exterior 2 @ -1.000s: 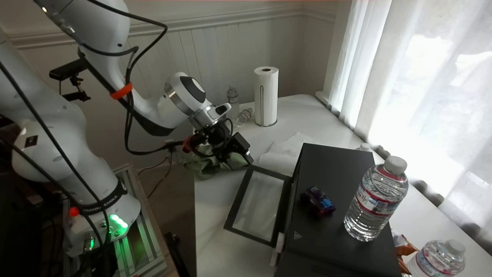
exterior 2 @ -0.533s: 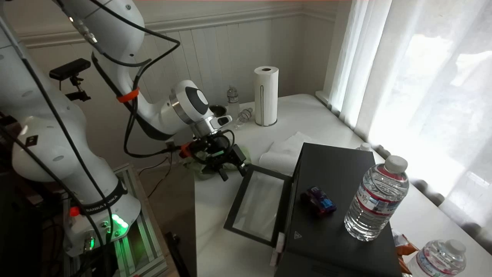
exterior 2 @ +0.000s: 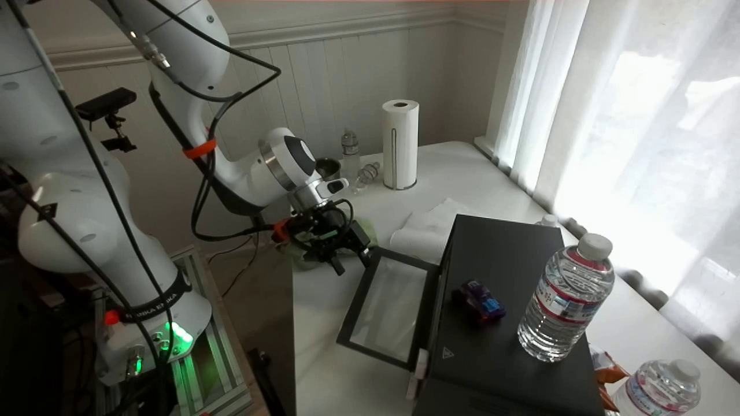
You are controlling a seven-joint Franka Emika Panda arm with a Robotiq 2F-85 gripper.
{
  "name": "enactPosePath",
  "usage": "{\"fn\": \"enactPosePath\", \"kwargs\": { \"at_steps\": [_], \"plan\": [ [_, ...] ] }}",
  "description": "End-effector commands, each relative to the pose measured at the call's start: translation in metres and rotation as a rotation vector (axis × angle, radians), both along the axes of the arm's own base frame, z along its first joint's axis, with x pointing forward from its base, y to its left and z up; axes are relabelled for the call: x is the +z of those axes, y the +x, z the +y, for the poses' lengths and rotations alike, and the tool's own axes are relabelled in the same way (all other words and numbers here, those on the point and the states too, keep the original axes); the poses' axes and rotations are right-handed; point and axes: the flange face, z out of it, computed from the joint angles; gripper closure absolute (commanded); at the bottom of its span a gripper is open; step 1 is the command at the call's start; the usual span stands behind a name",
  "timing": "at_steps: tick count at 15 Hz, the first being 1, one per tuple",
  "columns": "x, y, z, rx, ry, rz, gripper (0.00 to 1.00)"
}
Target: Close the oven door
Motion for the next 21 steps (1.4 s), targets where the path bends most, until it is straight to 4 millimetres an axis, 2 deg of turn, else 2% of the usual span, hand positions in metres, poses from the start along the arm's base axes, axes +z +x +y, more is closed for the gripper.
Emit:
{"fn": "enactPosePath", "kwargs": {
  "at_steps": [1, 10, 21],
  "plan": [
    [-0.006, 0.009, -0.002, 0.015, -0.034, -0.055, 0.00],
    [-0.036, 0.020, -0.007, 0.015, -0.068, -0.107, 0.00],
    [-0.036, 0.030, -0.006, 0.038, -0.132, -0.199, 0.00]
  ]
}}
